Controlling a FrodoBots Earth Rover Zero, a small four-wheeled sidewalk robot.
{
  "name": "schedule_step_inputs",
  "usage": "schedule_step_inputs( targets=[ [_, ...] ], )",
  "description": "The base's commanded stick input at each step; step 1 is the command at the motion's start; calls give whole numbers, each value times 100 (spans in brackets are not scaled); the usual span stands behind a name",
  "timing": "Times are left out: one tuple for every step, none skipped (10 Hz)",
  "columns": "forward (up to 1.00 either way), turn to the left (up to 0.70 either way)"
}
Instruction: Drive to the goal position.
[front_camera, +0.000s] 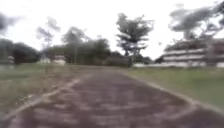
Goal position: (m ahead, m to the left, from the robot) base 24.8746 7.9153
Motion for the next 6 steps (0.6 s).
schedule_step_inputs(
  targets=[
    [70,0],
    [70,0],
    [70,0],
    [70,0],
    [70,0],
    [70,0]
  ],
)
